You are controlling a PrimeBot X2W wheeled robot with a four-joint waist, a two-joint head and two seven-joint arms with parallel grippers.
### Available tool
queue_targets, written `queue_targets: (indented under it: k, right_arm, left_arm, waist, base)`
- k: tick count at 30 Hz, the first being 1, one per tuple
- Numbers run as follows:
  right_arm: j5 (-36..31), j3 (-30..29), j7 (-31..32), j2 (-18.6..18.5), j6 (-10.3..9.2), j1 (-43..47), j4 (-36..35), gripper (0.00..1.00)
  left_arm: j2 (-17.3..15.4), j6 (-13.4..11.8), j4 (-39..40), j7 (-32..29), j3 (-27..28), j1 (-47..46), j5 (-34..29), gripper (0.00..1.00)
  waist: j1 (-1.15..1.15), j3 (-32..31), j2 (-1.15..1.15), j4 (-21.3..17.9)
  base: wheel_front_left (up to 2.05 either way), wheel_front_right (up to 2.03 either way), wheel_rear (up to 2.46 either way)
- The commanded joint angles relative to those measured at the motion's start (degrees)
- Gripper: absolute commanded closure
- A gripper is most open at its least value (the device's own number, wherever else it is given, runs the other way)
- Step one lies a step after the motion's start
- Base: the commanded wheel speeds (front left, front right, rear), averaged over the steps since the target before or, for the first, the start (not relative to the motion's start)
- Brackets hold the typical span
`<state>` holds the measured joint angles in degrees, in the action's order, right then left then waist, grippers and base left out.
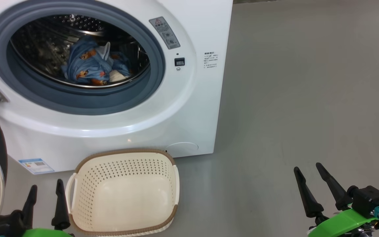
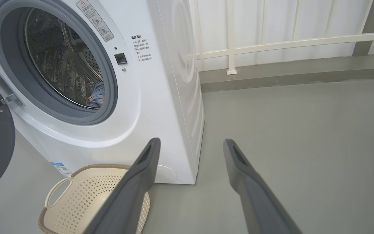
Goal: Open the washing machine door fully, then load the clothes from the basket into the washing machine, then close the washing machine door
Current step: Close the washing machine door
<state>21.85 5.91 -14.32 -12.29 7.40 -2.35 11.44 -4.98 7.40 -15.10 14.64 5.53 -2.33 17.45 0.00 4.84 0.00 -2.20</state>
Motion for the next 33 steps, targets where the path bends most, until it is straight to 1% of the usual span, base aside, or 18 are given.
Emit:
queue_targets:
  k: [1,12,21,27,33]
  right_arm:
    - [0.1,0.8,-0.7,-0.4,0.09,-0.6,-1.6,0.00]
    - [0.0,0.5,-0.7,-0.5,0.09,-0.8,-1.7,0.00]
    - [0.1,0.7,-0.7,-0.7,0.09,-0.5,-1.6,0.00]
    - [0.1,1.6,-0.7,-1.0,0.09,-0.5,-2.0,0.00]
    - [0.2,2.5,-0.7,-1.4,0.09,-0.8,-1.9,0.00]
  left_arm:
    - [-1.1,0.1,1.7,0.4,1.8,-1.5,-0.1,0.00]
    - [-1.3,0.1,2.3,0.4,1.0,-1.2,0.6,0.00]
    - [-1.0,0.1,2.7,0.4,0.6,-0.6,0.5,0.00]
    - [-0.5,0.1,3.3,0.4,0.5,-0.1,0.6,0.00]
    - [0.0,0.1,3.7,0.4,0.5,0.3,0.7,0.00]
  waist:
    - [0.00,0.1,0.00,0.1]
    - [0.00,0.3,0.00,0.4]
    - [0.00,-0.5,0.00,1.0]
    - [0.00,-0.8,0.00,3.0]
    - [0.00,-1.2,0.00,6.1]
  base:
    - [-1.01,1.01,0.00]
    - [-1.32,1.32,0.00]
    - [-0.34,0.34,0.00]
    - [0.00,0.00,0.00]
    - [0.00,0.00,0.00]
